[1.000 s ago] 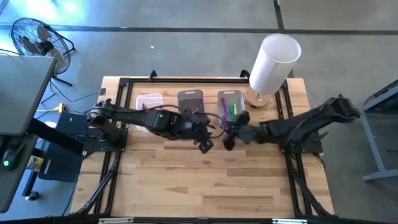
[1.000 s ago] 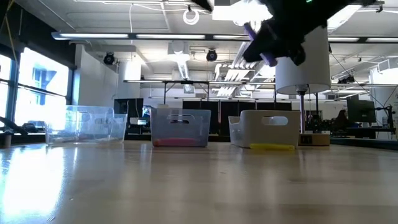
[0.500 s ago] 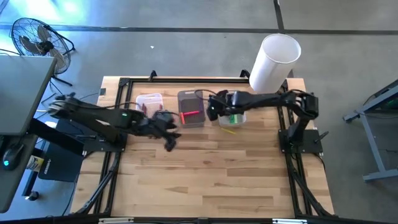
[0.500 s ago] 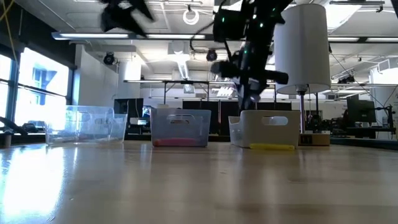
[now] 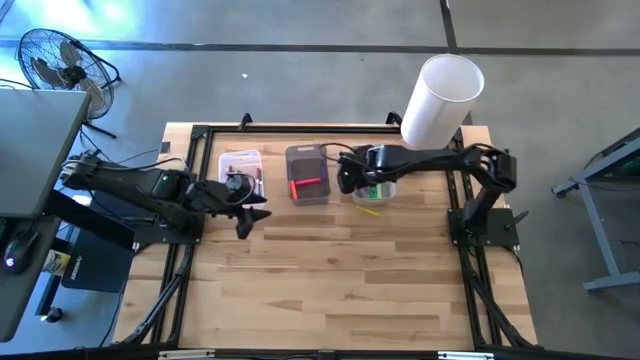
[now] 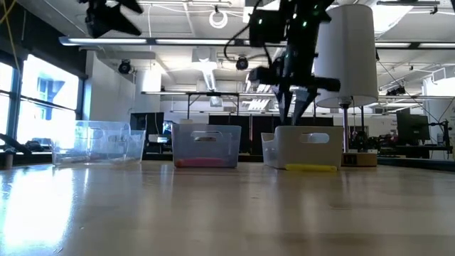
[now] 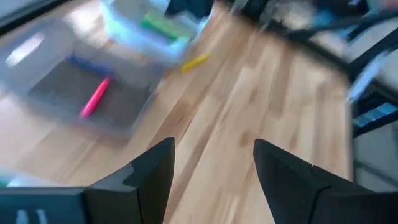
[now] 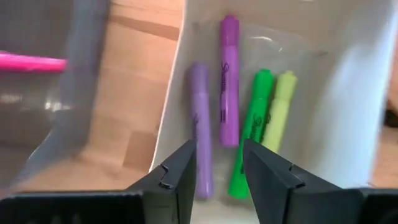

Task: Pick & Place Markers
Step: Put the yellow pen into the black bin

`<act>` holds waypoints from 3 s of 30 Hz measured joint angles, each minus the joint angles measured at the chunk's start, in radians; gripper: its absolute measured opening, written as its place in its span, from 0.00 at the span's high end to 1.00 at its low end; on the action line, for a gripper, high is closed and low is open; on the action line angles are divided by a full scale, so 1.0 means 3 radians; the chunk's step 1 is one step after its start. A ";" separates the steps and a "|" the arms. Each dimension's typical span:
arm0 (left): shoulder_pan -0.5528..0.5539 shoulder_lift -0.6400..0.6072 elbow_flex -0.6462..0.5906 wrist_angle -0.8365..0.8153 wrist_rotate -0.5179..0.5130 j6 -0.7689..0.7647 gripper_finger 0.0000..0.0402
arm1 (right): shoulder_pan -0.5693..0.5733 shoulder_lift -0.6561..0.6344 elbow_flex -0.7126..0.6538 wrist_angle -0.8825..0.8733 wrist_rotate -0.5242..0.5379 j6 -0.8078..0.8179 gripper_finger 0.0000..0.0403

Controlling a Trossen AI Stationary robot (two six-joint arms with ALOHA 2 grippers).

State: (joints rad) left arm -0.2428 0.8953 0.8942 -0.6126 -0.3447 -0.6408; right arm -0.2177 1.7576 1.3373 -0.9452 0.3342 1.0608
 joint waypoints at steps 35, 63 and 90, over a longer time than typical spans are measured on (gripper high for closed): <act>0.0001 -0.0025 0.0009 0.0339 -0.0082 0.0217 0.46 | 0.2762 -0.0953 -0.2518 0.2115 0.1072 0.1575 0.72; 0.0000 0.0047 0.0013 0.0563 0.0172 -0.0249 0.46 | 0.1574 -0.1345 -0.4174 0.4838 0.0633 -0.1669 0.78; 0.0000 0.0045 0.0013 0.0562 0.0162 -0.0250 0.46 | 0.1268 -0.1326 -0.3933 0.4780 0.0446 -0.2050 0.46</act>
State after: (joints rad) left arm -0.2428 0.9089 0.8982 -0.4438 -0.2962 -0.7158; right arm 0.1627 1.3599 0.1573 0.4887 0.4680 0.4457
